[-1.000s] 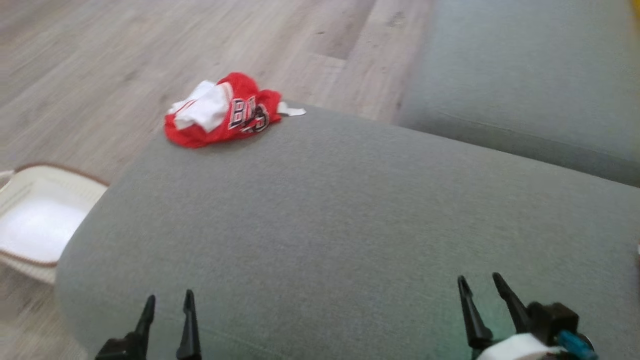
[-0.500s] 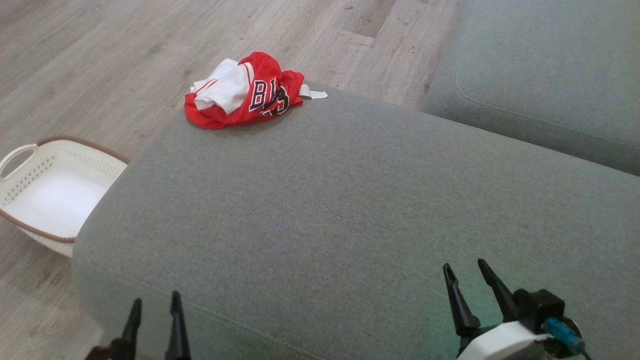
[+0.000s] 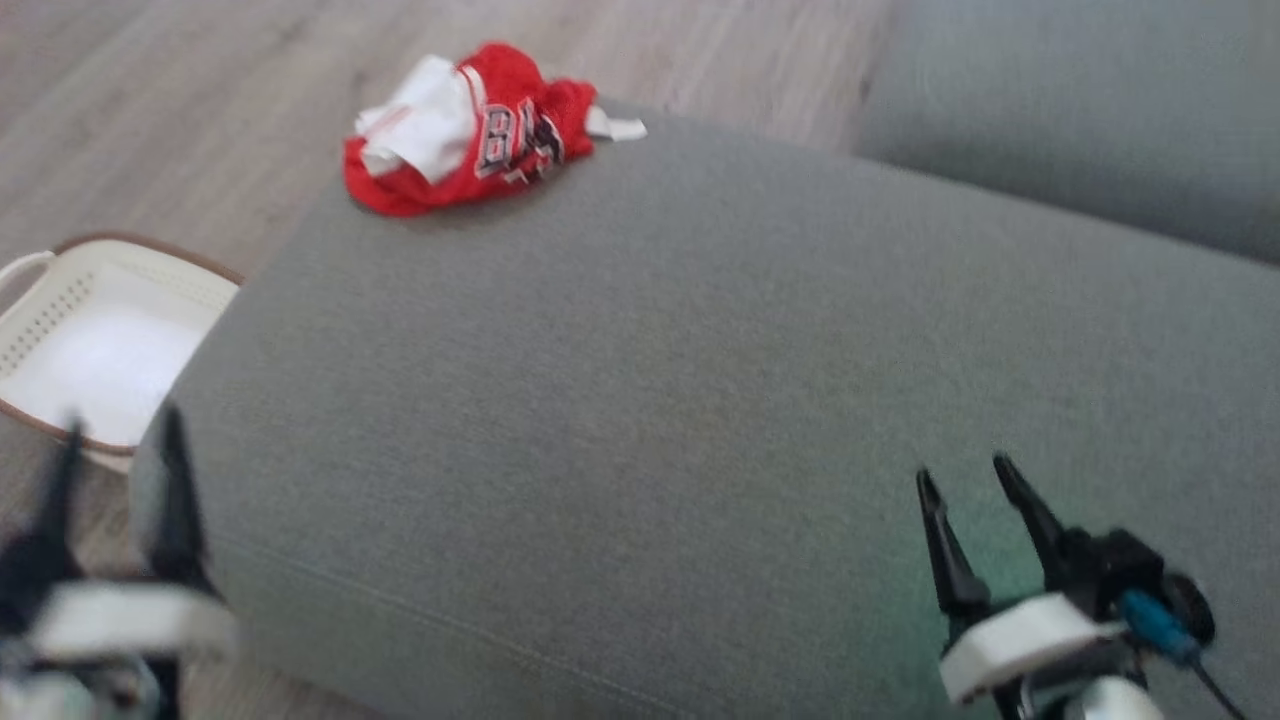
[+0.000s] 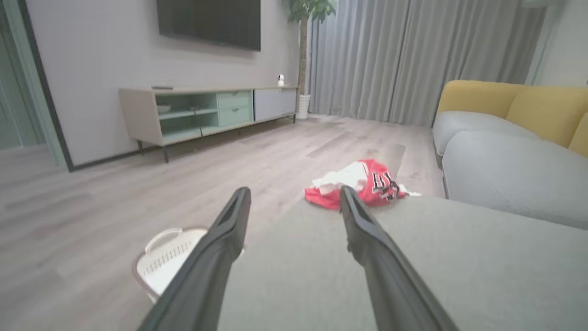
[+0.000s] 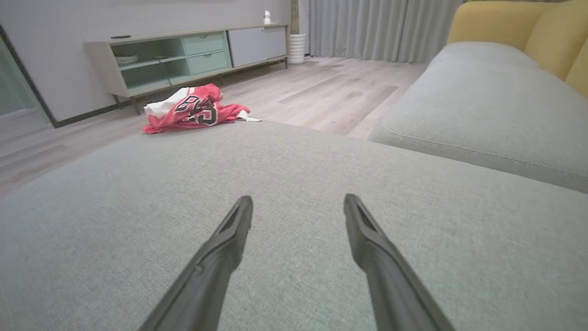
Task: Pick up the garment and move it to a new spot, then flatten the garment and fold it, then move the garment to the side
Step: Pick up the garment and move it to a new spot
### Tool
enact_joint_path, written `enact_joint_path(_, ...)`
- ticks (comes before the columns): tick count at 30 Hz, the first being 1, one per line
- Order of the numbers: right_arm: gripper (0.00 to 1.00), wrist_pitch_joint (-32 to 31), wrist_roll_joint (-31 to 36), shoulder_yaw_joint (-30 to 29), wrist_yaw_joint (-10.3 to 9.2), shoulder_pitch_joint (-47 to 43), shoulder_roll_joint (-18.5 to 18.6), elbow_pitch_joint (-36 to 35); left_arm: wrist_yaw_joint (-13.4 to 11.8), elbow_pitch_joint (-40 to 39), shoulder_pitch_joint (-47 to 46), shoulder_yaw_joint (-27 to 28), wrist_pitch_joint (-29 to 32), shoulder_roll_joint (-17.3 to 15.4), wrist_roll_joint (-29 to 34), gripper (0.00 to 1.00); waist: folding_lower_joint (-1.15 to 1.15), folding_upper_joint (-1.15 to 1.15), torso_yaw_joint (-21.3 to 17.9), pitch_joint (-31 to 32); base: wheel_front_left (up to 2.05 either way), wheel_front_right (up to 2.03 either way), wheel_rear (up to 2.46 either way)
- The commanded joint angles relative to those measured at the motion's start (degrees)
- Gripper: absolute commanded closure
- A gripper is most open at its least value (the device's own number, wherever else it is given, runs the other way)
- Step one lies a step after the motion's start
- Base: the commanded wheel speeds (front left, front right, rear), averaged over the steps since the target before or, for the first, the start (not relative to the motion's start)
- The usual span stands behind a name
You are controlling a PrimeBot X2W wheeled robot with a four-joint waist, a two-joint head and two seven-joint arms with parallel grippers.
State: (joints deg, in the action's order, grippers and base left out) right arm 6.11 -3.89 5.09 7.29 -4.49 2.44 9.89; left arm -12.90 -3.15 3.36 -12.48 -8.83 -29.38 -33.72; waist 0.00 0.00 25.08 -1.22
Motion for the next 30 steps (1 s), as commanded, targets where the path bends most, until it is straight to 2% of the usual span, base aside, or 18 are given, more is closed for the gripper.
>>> enact_joint_path(1, 0.0, -0.5, 0.8, 1.3, 0.2, 4.1, 0.4, -2.8, 0.4, -2.4, -6.8, 3.8, 0.5, -3.0, 0.3, 0.0, 0.0, 0.0, -2.5, -3.8, 0.0, 0.0, 0.0)
enact_joint_path(7, 0.0, -4.9, 5.8, 1.5, 0.2, 8.6, 0.4, -9.3, 3.4, 0.4, -22.6, 6.3, 6.3, -8.7, -1.0, 0.0, 0.0, 0.0, -7.0, -12.3, 0.0, 0.0, 0.0)
enact_joint_path(12, 0.0, -8.1, 9.3, 1.5, 0.2, 11.3, 0.4, -15.0, 7.4, 11.1, -37.0, 4.9, 11.0, -10.9, -1.9, 0.0, 0.0, 0.0, -10.5, -20.1, 0.0, 0.0, 0.0)
enact_joint_path(20, 0.0, -11.9, 13.8, 0.8, 0.2, 12.0, 0.7, -23.6, 10.4, 30.3, -52.9, 0.6, 15.5, -8.4, -1.3, 0.0, 0.0, 0.0, -14.5, -30.6, 0.0, 0.0, 0.0)
enact_joint_path(25, 0.0, -13.1, 14.7, -0.7, 0.2, 11.4, 1.5, -27.8, 11.8, 39.9, -58.9, -1.4, 16.1, -6.2, -0.7, 0.0, 0.0, 0.0, -15.3, -35.3, 0.0, 0.0, 0.0)
enact_joint_path(30, 0.0, -13.4, 14.7, -0.6, 0.2, 11.2, 1.5, -29.4, 12.0, 46.0, -62.5, -3.1, 15.3, -5.9, 1.2, 0.0, 0.0, 0.0, -15.8, -37.4, 0.0, 0.0, 0.0)
